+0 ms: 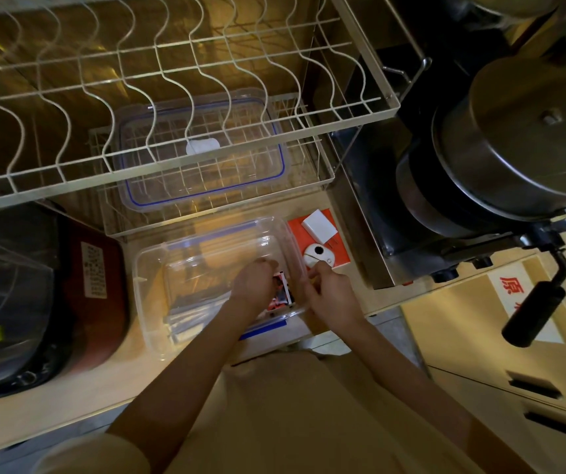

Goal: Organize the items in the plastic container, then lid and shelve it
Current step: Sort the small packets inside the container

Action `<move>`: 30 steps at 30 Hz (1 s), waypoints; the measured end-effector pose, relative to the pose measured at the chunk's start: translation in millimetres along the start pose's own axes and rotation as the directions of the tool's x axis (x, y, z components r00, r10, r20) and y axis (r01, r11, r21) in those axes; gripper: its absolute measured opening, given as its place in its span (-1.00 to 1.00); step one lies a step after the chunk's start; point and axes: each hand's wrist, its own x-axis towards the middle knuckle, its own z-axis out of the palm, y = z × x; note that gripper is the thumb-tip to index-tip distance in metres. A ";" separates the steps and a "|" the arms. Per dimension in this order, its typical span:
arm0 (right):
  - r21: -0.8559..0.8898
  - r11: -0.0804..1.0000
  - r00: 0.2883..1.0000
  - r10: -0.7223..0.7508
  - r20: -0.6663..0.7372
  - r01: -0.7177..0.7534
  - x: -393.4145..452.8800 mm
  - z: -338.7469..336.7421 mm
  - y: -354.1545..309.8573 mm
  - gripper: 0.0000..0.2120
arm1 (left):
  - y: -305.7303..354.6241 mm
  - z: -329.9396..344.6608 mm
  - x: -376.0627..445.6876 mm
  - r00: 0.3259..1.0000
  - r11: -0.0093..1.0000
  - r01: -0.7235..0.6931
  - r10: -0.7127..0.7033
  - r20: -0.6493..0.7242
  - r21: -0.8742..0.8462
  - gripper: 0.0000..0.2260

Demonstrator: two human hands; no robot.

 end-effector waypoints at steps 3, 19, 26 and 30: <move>-0.070 0.997 0.999 0.017 0.027 -0.015 -2.0 -4.8 -5.2 -0.78 | -5.1 -8.9 0.6 0.999 0.998 0.039 -0.040 -0.026 -0.044 -0.73; -0.498 0.719 0.842 -0.229 0.488 0.484 40.7 36.0 -47.0 -0.55 | -59.2 -18.6 -54.9 0.989 0.989 0.145 -0.145 -0.010 -0.025 -0.65; -0.612 0.556 0.820 -0.279 0.499 0.562 44.9 40.1 -45.7 -0.66 | -76.3 -15.1 -70.4 0.975 0.953 0.222 -0.214 0.058 -0.206 -0.49; -0.618 0.514 0.797 -0.280 0.535 0.595 44.7 37.4 -47.6 -0.62 | -83.1 -15.6 -71.5 0.976 0.970 0.216 -0.213 0.034 -0.111 -0.41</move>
